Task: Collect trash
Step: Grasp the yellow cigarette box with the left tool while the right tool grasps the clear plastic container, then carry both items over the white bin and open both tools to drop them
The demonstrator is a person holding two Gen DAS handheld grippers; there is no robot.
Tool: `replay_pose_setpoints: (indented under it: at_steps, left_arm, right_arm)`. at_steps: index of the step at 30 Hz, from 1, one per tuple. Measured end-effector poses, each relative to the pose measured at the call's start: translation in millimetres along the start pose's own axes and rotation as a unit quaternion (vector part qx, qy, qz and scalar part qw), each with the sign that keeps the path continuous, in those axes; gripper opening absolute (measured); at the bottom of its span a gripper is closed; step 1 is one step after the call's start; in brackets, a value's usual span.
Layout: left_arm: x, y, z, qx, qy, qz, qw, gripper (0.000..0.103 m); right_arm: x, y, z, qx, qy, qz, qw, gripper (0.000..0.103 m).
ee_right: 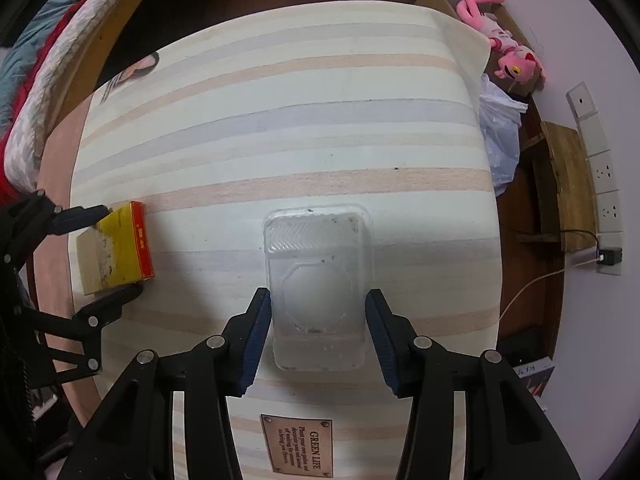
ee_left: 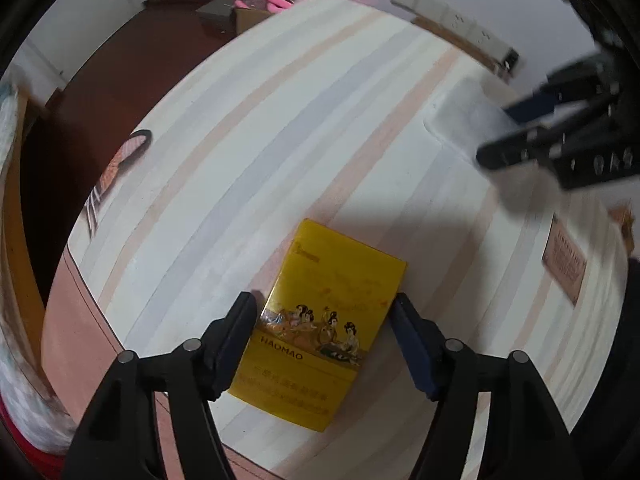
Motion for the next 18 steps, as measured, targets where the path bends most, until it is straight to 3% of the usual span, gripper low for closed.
replay_pose_setpoints:
  at_steps: [5,10,14,18]
  left_arm:
    - [9.7,11.9,6.7,0.018,-0.031,0.013,0.9993,0.061]
    - [45.5,36.7,23.2,0.067,-0.061,0.060,0.9941,0.061]
    - [85.8,70.4,33.5,0.103,-0.092,0.111,0.9841,0.060]
    - [144.3,115.9,35.1,0.147,-0.119,0.170,0.9671,0.059]
  right_arm:
    - [4.1,13.3,-4.5,0.006,0.002,0.018,1.000,0.048]
    - [19.3,40.6,-7.4,-0.002,-0.021,0.048,0.999,0.048]
    - [37.4,71.9,-20.9,-0.002,-0.048,0.070,0.996,0.048]
    - [62.2,102.0,-47.7,0.007,-0.077,0.091,0.993,0.048]
Point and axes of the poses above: each gripper's, at about its wrist camera, not at the fingertips, and x roughly against the way its jaws point, z to its right, y to its underside, the point moved 3 cm from there along -x, roughly the way its jaws point, and after that the axes turned 8 degrees about -x, right-handed, at the moved point
